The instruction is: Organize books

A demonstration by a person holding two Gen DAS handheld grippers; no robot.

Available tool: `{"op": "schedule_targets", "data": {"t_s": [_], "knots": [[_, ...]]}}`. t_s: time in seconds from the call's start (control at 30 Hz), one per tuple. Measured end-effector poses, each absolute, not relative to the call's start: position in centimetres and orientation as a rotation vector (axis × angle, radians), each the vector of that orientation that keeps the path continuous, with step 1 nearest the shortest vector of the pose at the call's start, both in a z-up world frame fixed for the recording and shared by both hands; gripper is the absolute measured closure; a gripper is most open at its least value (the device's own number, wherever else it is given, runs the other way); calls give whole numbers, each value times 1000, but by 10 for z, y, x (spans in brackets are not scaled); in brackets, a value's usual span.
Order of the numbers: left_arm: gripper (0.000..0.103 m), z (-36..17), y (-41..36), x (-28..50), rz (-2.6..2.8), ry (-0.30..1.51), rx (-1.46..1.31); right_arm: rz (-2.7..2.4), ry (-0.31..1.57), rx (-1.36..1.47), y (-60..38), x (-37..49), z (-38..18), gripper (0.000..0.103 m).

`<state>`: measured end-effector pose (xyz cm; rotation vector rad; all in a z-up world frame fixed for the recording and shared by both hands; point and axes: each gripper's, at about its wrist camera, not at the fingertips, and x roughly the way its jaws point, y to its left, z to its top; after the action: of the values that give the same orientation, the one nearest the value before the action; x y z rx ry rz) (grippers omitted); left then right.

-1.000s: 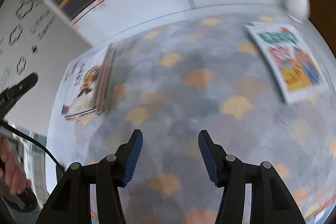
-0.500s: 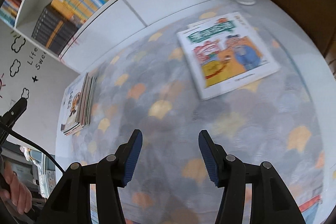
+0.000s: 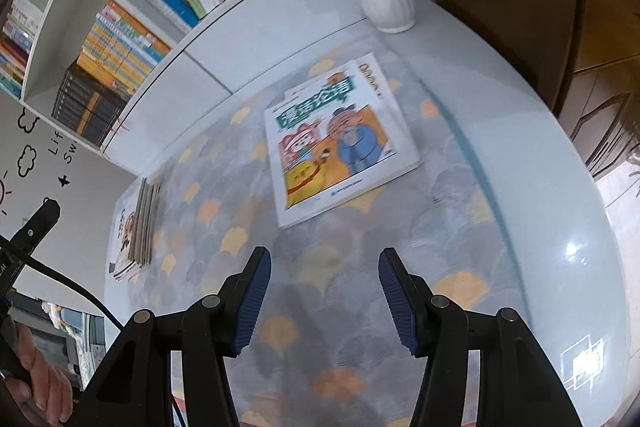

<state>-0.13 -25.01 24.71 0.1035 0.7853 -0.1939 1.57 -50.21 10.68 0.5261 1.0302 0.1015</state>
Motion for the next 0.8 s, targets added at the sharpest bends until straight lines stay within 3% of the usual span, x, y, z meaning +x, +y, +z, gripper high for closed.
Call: {"op": "schedule_targets", "data": {"t_s": [0.43, 0.63, 0.8], "knots": [[81, 226, -288, 30, -195, 840, 144, 103, 1051, 549, -532, 46, 90, 48], [57, 187, -292, 59, -183, 931, 133, 95, 1088, 524, -530, 67, 73, 48], [56, 146, -299, 86, -168, 1025, 131, 79, 1104, 463, -527, 90, 62, 48]]}}
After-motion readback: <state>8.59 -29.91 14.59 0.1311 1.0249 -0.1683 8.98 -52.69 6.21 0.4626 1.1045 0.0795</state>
